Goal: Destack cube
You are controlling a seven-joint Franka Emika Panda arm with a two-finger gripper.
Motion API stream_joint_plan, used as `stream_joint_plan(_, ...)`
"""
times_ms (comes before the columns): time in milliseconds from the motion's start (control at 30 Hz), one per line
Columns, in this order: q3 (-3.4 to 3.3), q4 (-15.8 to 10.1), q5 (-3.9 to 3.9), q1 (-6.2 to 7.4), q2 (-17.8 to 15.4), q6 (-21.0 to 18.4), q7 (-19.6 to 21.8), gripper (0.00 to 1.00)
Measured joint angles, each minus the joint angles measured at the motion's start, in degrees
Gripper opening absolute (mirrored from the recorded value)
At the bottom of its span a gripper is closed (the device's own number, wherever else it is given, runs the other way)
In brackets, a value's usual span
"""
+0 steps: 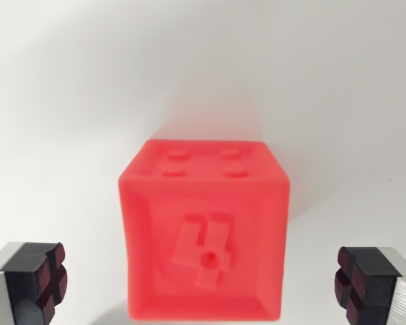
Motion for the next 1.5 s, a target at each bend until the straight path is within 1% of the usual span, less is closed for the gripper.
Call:
stream_joint_plan(367,-0.70,-0.9,-0.32,0.53,-4.5,-3.6,0.2,1.00)
stream_joint_plan(833,-1.53,-0.9,-1.12,1.08,-10.4,-9.4,0.5,1.00)
stream_joint_plan(1167,-2.08,0.4,-1.65,1.45,-13.8,-14.1,0.9,1.00)
stream_joint_plan(1500,-2.28,2.3,-2.22,1.50,-16.5,-18.5,1.2,1.00)
